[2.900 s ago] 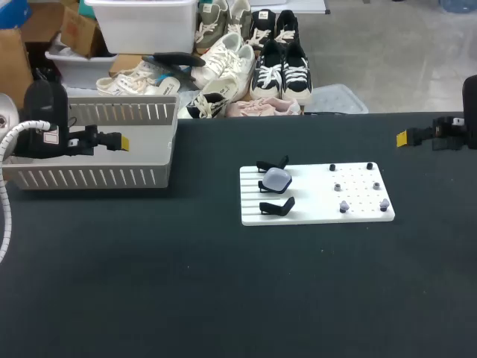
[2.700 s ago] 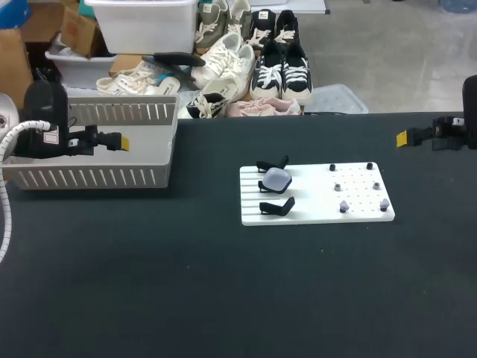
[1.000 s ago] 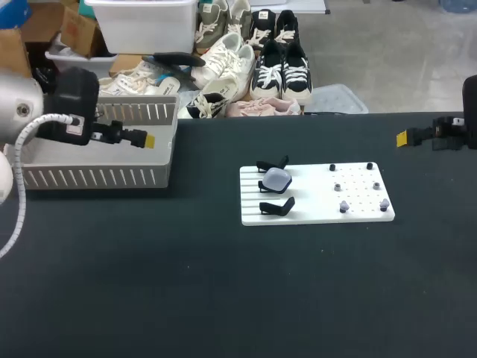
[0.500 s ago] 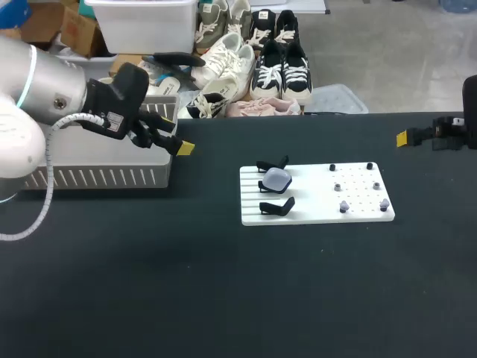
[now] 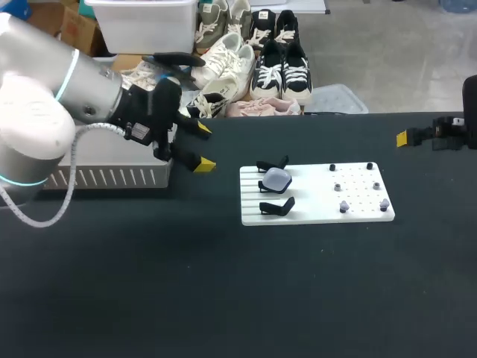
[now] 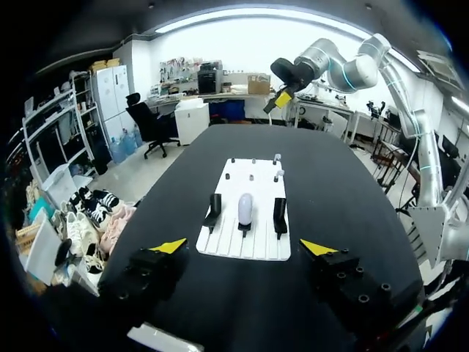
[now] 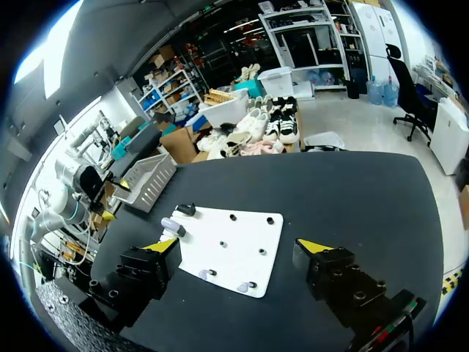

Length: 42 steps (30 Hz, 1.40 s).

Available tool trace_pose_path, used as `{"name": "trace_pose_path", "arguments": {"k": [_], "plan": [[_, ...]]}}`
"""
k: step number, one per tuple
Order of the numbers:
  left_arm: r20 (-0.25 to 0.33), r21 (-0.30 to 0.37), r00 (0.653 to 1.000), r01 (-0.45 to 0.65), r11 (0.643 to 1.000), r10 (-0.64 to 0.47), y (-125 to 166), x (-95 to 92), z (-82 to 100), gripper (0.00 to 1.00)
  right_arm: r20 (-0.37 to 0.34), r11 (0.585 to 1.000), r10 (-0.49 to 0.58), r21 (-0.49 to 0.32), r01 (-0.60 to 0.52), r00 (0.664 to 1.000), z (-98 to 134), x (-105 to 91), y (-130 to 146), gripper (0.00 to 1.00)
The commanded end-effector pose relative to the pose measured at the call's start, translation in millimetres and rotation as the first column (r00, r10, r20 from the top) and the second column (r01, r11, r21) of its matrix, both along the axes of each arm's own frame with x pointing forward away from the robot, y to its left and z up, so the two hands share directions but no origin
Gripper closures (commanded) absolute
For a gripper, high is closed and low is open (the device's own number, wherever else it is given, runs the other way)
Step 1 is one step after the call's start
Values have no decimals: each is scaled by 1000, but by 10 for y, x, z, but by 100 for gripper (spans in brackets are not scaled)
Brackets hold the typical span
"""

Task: Pick up each earbud case from the left stands, insert the matching earbuds, close the lid, and place the case in the box.

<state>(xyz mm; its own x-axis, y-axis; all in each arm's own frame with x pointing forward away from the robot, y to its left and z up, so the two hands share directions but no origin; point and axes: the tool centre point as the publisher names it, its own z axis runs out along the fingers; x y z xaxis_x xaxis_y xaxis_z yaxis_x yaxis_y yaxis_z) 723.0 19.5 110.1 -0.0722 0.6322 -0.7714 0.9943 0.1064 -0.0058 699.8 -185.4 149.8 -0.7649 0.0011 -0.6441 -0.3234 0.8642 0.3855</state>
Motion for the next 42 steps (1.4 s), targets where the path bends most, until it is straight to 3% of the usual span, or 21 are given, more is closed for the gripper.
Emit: {"name": "trace_pose_path", "arguments": {"k": [1, 16, 22, 28, 31, 37, 39, 42], "plan": [[-57, -27, 995, 78, 997, -80, -112, 87, -141, 0, -1, 1000, 3, 2, -3, 1000, -3, 6, -7, 0], [-68, -105, 987, 135, 985, -143, -402, -24, -464, 0, -1, 1000, 3, 2, -3, 1000, -3, 6, -7, 0], [-34, -145, 990, 134, 980, -140, -479, -35, -472, 0, -1, 1000, 3, 2, -3, 1000, -3, 6, -7, 0], [-45, -155, 989, 132, 979, -140, -551, -2, -523, 0, -1, 1000, 3, 2, -3, 1000, -3, 6, -7, 0], [-39, -157, 990, 130, 979, -138, -587, 8, -562, 15, -1, 1000, 3, 2, -3, 1000, -3, 6, -7, 0], [-41, -157, 989, 132, 979, -140, -649, 55, -631, 22, -1, 1000, 3, 2, -3, 1000, -3, 6, -7, 0], [-39, -158, 989, 133, 978, -141, -669, 69, -641, 31, -1, 1000, 3, 2, -3, 1000, -3, 6, -7, 0], [-40, -162, 989, 136, 978, -144, -694, 81, -653, 31, -1, 1000, 3, 2, -3, 1000, -3, 6, -7, 0]]}}
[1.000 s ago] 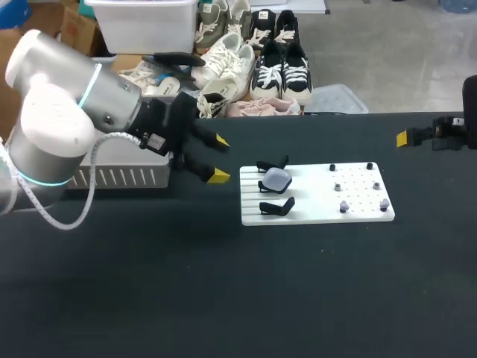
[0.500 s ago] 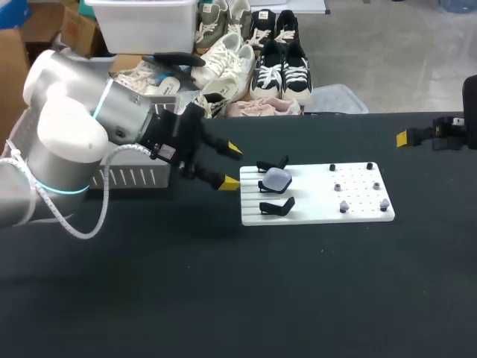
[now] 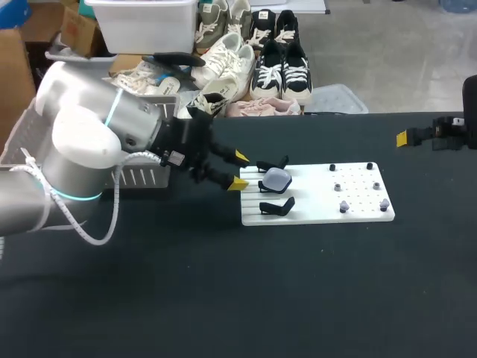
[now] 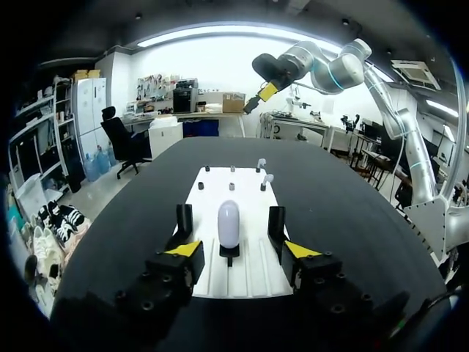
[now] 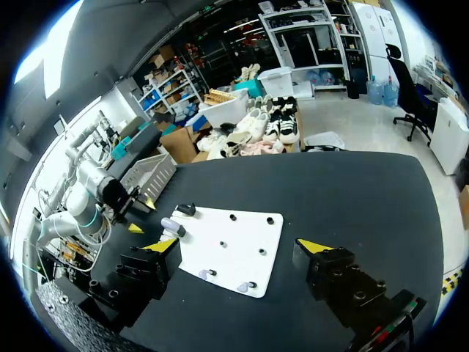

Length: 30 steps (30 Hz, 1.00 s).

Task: Pick up each earbud case from the left stands, insert the matching earbuds, close the lid, and place the case in the box.

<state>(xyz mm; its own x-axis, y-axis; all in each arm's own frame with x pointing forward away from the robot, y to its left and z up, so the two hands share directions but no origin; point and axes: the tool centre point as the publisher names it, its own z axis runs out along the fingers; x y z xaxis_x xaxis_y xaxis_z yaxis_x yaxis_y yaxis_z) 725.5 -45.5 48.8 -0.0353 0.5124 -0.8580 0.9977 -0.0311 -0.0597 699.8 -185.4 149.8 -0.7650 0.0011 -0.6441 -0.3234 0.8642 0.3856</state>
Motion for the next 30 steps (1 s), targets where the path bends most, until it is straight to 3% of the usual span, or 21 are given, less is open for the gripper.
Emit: {"name": "trace_pose_path", "arguments": {"k": [1, 4, 11, 18, 30], "plan": [[-5, -6, 1000, 13, 1000, -13, -53, 58, -44, 31, -1, 1000, 3, 2, -3, 1000, -3, 6, -8, 0], [-10, -9, 1000, 20, 1000, -20, -77, 53, -48, 44, -1, 1000, 3, 2, -3, 1000, -3, 6, -8, 0], [-19, -11, 999, 35, 999, -35, -144, 19, -78, 42, -1, 1000, 3, 2, -3, 1000, -3, 6, -8, 0], [-18, -10, 999, 29, 1000, -29, -203, 68, -119, 33, -1, 1000, 3, 2, -3, 1000, -3, 6, -8, 0], [-24, -15, 999, 29, 999, -30, -303, 70, -174, 40, -1, 1000, 3, 2, -3, 1000, -3, 6, -8, 0]]}}
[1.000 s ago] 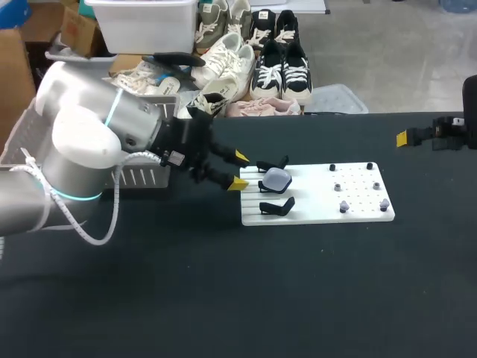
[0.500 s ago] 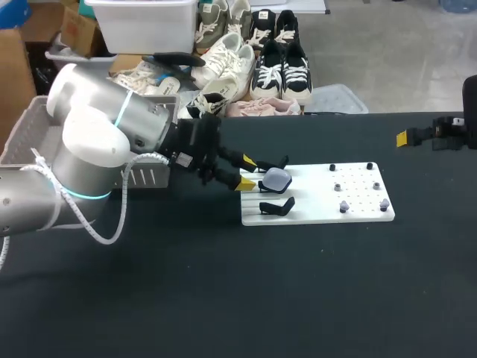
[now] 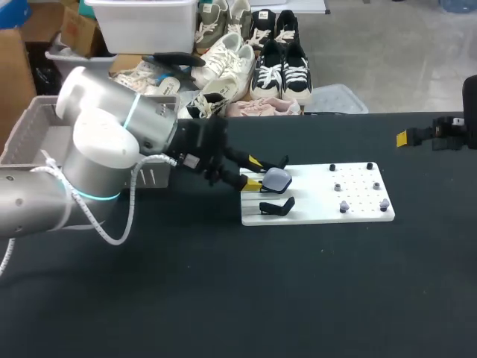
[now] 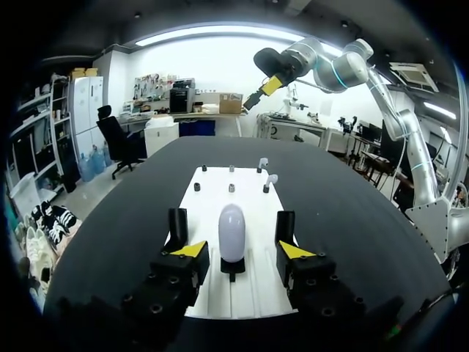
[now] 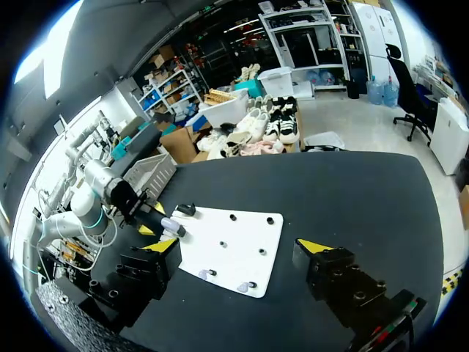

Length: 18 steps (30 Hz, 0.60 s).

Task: Pick up each earbud case from the left stands, insert the matching earbuds, close the lid, and place the case in the box.

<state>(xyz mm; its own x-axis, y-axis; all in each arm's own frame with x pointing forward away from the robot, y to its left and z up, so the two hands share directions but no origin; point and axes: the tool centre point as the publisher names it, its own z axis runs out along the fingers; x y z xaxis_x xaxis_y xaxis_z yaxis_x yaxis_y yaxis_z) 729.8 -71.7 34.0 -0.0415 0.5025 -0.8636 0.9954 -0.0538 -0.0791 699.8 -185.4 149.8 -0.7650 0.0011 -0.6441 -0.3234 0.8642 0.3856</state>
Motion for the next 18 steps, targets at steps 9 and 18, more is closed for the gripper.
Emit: {"name": "trace_pose_path", "arguments": {"k": [9, 18], "plan": [[-7, -8, 1000, 19, 1000, -19, -133, 2, -65, 45, -1, 1000, 3, 2, -3, 1000, -3, 6, -8, 0], [-14, -10, 1000, 10, 1000, -10, -199, 33, -108, 49, -1, 1000, 3, 2, -3, 1000, -3, 6, -8, 0]]}}
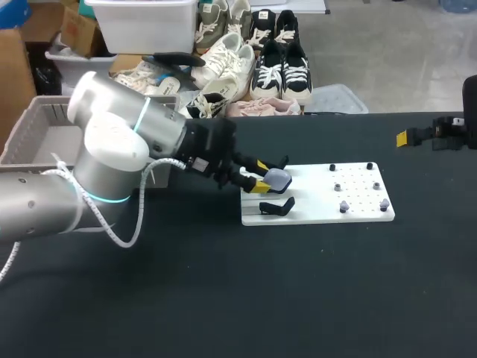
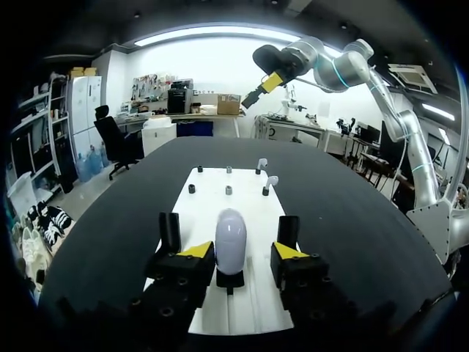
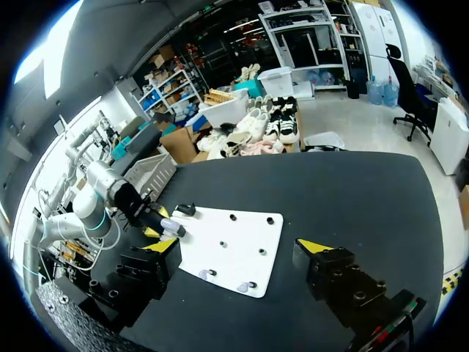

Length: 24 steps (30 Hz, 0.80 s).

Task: Pick up each earbud case from the left stands, insert the matching earbuds, close the lid, and place the case in the box.

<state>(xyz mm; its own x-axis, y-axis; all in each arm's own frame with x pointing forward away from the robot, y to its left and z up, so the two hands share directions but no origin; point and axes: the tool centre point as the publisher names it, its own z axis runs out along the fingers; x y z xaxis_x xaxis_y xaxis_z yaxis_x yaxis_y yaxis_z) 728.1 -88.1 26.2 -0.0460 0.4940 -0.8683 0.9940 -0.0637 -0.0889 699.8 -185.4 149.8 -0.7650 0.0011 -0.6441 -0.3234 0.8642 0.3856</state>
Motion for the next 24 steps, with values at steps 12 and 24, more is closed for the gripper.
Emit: {"name": "trace_pose_path", "arguments": {"k": [12, 24], "plan": [[-16, -5, 999, -48, 999, 48, -82, 121, -83, 51, -1, 1000, 3, 2, -3, 1000, -3, 6, -8, 0], [-17, -2, 999, -48, 999, 48, -91, 132, -118, 55, -1, 1000, 3, 2, -3, 1000, -3, 6, -8, 0]]}}
